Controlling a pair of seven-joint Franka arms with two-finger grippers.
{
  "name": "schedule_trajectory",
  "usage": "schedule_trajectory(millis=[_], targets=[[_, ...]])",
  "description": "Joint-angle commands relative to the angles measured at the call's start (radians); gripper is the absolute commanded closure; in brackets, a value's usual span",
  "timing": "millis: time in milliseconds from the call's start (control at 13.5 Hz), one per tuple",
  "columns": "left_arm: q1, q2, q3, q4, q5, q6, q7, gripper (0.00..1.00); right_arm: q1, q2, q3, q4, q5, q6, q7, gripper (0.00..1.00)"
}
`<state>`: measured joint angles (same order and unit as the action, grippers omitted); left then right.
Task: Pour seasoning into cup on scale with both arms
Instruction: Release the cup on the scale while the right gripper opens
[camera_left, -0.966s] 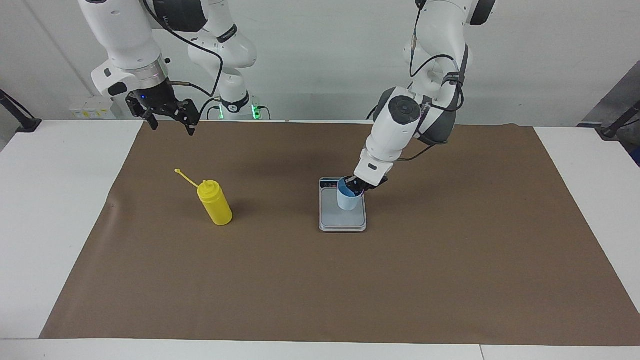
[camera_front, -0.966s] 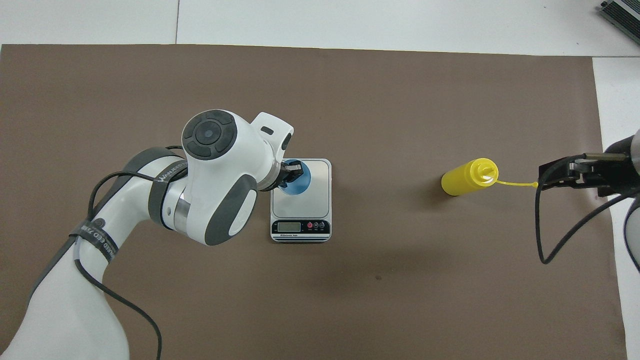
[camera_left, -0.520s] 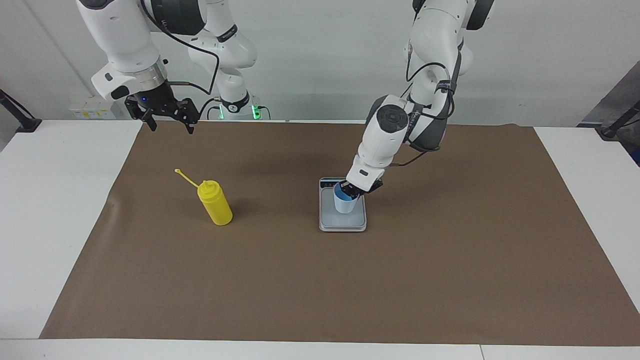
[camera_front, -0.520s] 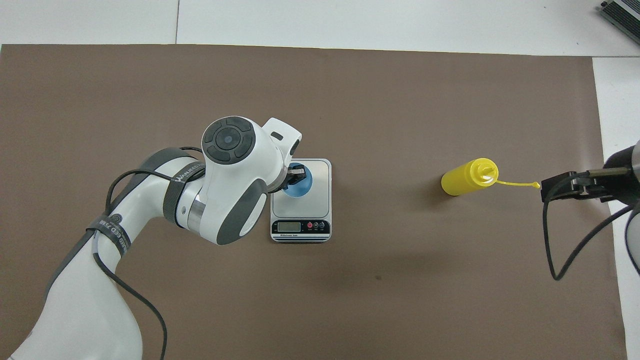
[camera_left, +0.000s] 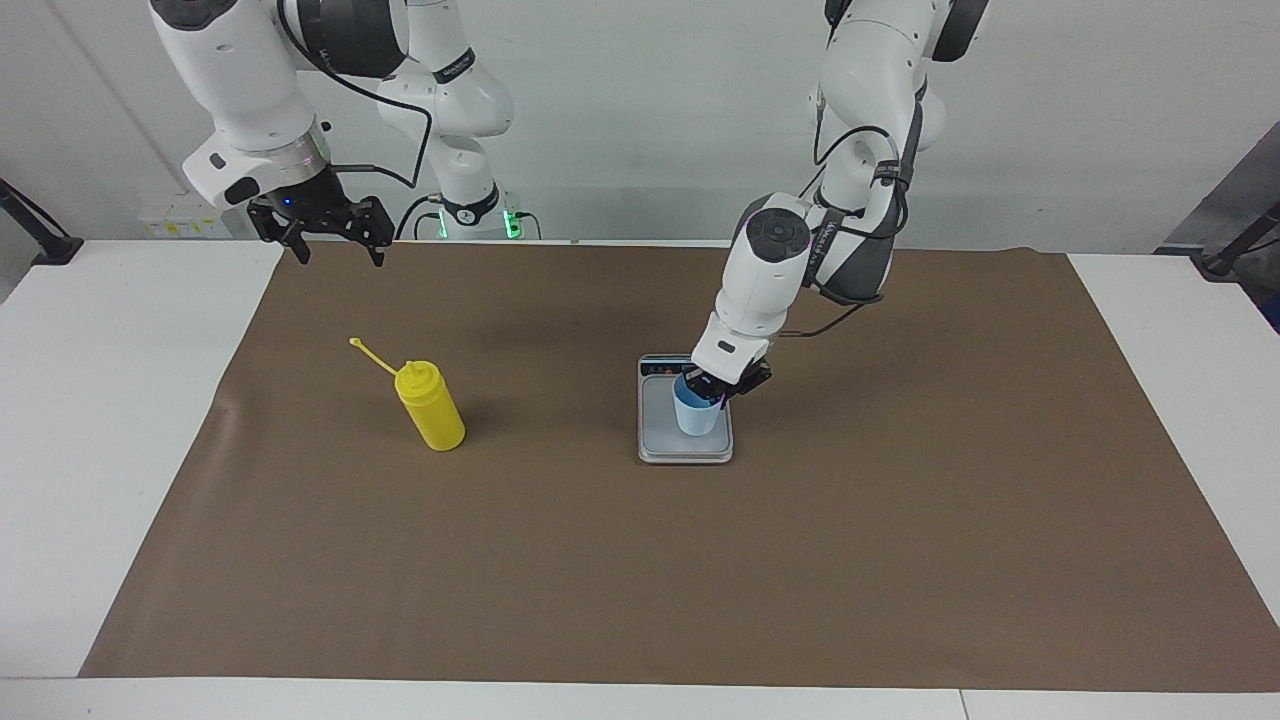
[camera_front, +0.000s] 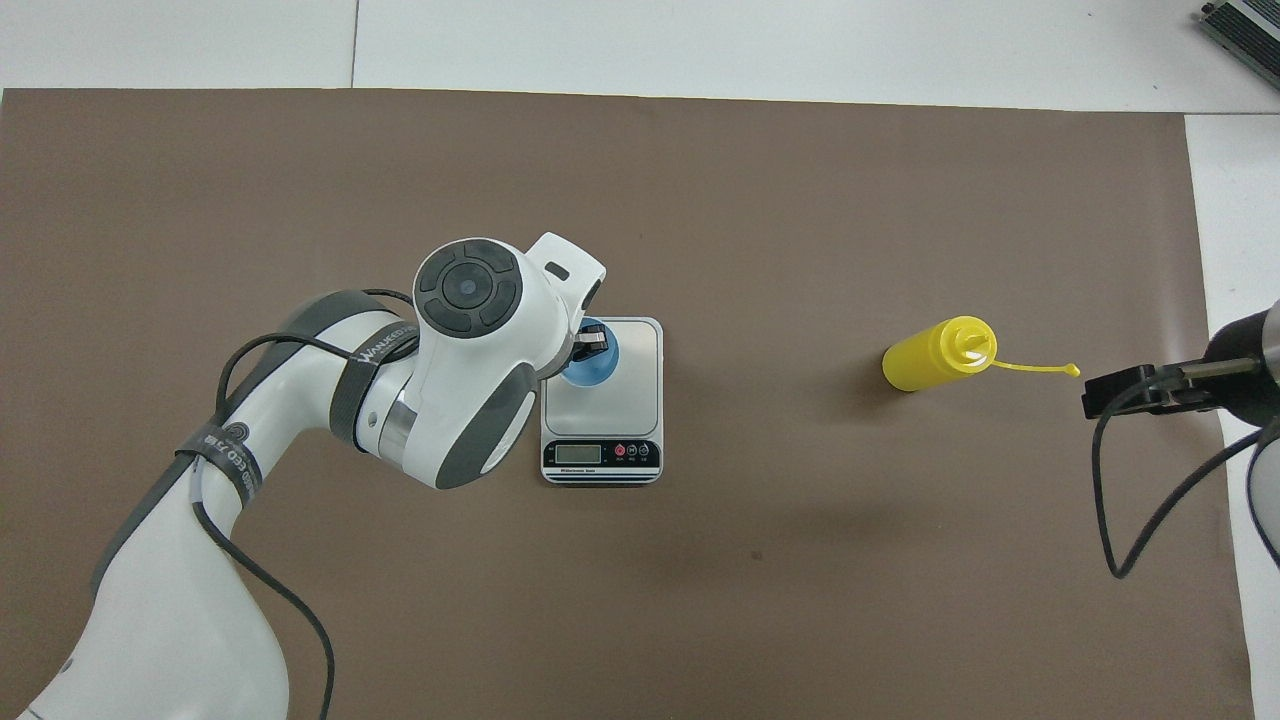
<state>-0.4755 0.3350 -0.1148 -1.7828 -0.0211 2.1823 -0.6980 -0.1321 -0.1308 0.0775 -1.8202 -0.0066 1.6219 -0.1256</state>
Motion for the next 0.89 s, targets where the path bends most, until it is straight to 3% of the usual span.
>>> schedule_trajectory(millis=[0,223,297,371,446,817], targets=[[-0.022,0.004,0.012,-0.015,0.023,0.034,-0.009,1.00,-0.081,-0.090,-0.007,-0.158,0.069,0.122,-0.202,0.00],[-0.032,0.004,0.012,-0.026,0.023,0.051,-0.009,0.96,-0.135,-0.147,-0.042,-0.310,0.188,0.280,-0.484,0.00],[-0.032,0.004,0.012,-0.026,0.023,0.050,-0.008,0.49,-0.155,-0.150,-0.057,-0.345,0.247,0.324,-0.613,0.00],[-0.032,0.004,0.012,-0.026,0.023,0.045,-0.009,0.21,-0.176,-0.148,-0.061,-0.367,0.291,0.354,-0.706,0.00],[-0.034,0.004,0.014,-0.021,0.023,0.034,-0.011,0.00,-0.193,-0.148,-0.061,-0.390,0.324,0.378,-0.765,0.00],[0.010,-0.082,0.023,-0.003,0.049,-0.059,0.021,0.00,-0.270,-0.112,-0.061,-0.495,0.586,0.467,-1.155,0.00]])
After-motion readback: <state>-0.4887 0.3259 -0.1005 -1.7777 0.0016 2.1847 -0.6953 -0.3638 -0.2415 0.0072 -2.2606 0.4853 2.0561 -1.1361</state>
